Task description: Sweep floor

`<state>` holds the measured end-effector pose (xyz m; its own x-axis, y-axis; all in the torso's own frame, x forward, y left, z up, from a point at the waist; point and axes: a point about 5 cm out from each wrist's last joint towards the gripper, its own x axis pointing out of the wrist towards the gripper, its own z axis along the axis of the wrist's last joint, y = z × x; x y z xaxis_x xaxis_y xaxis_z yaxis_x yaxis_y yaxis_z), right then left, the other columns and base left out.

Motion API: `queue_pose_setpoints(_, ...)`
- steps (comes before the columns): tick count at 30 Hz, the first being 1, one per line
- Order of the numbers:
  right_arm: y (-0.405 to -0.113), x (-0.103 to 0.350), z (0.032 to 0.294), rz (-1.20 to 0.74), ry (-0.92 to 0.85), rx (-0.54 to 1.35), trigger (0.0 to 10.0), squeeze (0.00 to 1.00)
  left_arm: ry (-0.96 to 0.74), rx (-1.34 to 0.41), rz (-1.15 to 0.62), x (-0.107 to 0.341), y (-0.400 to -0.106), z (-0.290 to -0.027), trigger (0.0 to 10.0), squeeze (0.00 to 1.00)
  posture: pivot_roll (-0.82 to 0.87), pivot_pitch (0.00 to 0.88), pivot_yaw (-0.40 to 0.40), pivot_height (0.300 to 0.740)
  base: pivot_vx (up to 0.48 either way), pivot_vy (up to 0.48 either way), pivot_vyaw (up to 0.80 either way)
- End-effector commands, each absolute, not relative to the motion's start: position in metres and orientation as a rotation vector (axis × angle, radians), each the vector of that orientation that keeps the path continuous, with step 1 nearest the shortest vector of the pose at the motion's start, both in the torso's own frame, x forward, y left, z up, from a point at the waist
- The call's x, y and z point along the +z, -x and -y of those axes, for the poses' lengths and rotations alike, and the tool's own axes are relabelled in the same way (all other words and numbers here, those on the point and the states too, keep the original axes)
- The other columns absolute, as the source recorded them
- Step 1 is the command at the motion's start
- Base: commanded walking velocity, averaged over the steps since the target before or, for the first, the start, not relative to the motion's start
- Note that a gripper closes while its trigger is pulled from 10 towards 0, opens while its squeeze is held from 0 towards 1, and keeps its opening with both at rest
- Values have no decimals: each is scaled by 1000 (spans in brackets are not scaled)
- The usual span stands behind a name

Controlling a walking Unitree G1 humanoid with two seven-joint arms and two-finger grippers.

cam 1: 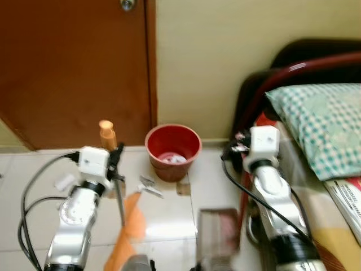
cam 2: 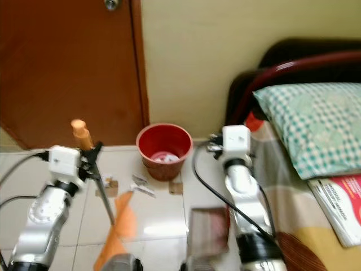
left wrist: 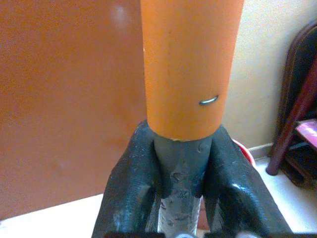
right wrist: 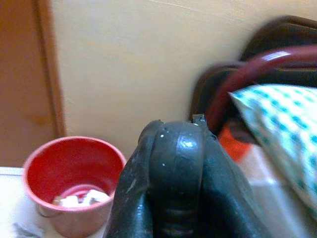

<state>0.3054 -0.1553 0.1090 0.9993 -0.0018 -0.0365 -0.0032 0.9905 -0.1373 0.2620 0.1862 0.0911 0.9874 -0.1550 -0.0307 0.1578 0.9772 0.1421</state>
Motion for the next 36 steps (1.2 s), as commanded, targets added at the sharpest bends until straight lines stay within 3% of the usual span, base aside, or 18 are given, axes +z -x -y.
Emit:
queue_pose_setpoints(1,-307,115,161,-12,122,-18,10000,0,-165,-176,46,105,-266,-180,10000,0,-3,100,-8,740,405,0,0)
queue_pose_setpoints(17,-326,129,161,36,188,-11,10000,0,-191,-125,39,108,-267,-185,10000,0,16,123,-15,740,46,0,0)
queue_pose_setpoints(27,-350,138,141,81,245,-11,10000,0,-197,-123,31,111,-257,-186,10000,0,67,175,-14,740,0,0,0)
queue_pose_setpoints(36,-349,137,137,108,262,14,10000,0,-187,-106,22,111,-257,-189,10000,0,62,160,-25,740,0,0,0)
